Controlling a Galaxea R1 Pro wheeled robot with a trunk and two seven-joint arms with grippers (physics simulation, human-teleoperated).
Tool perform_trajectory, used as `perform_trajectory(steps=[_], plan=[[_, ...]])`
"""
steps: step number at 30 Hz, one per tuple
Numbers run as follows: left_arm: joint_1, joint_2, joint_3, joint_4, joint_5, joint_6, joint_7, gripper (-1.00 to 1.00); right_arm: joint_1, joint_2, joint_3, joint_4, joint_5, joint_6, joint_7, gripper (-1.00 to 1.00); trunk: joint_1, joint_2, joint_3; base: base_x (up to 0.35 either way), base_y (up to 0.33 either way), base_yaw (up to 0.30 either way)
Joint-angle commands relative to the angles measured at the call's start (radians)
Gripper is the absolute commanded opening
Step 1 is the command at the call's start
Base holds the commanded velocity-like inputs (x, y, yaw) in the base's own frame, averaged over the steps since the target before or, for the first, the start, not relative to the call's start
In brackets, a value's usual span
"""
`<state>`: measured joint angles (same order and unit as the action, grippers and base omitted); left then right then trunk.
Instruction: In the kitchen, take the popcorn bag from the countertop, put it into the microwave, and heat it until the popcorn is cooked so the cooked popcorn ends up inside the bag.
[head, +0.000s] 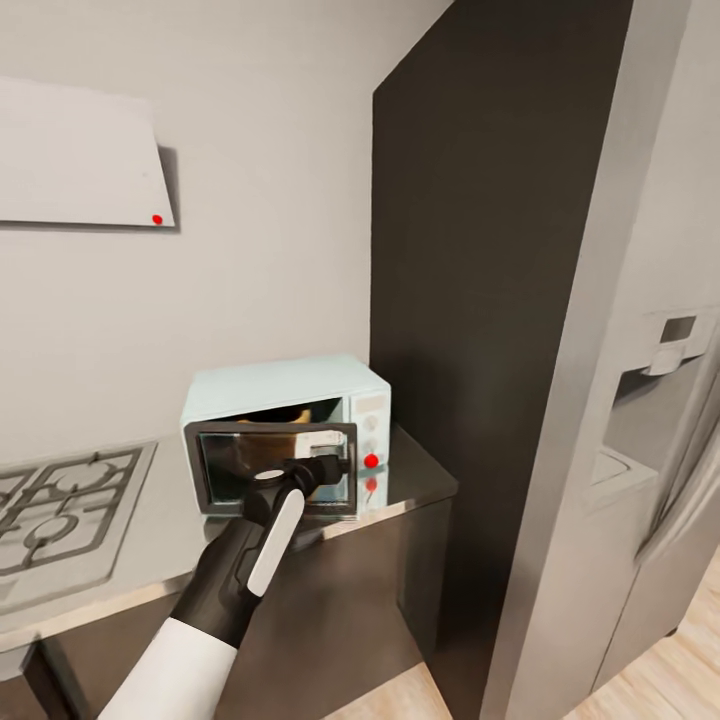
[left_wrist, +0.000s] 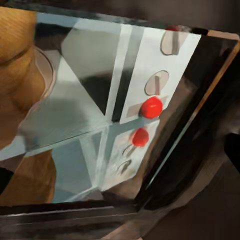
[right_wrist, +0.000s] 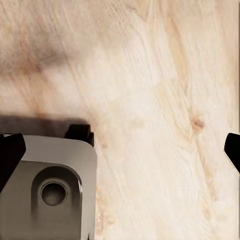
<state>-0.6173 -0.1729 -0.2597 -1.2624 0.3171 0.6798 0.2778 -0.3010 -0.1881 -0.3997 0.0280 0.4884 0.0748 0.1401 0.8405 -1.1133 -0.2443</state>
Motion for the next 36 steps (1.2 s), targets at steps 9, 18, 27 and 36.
perform_trajectory(steps=[9,18,27,36], plan=[[-0.001,0.001,-0.001,0.001,0.017,0.0,0.103,1.0,-0.001,-0.002,-0.01,0.001,0.009,0.002,0.003,1.0,0.001,-0.001,-0.001,0.25,-0.087,0.0],[-0.001,0.004,0.001,0.001,0.013,0.0,0.106,1.0,-0.001,-0.003,-0.01,0.001,0.009,0.001,0.003,1.0,0.001,-0.001,-0.001,0.25,-0.074,0.0],[-0.001,0.005,0.002,-0.002,0.013,0.003,0.123,1.0,-0.001,-0.004,-0.01,0.001,0.009,0.0,0.003,1.0,0.001,-0.001,-0.001,0.124,-0.007,0.0],[-0.001,0.002,-0.002,-0.005,0.178,0.004,0.315,1.0,-0.001,-0.005,-0.01,0.001,0.009,-0.001,0.003,1.0,0.001,-0.001,-0.001,-0.27,0.001,0.0]])
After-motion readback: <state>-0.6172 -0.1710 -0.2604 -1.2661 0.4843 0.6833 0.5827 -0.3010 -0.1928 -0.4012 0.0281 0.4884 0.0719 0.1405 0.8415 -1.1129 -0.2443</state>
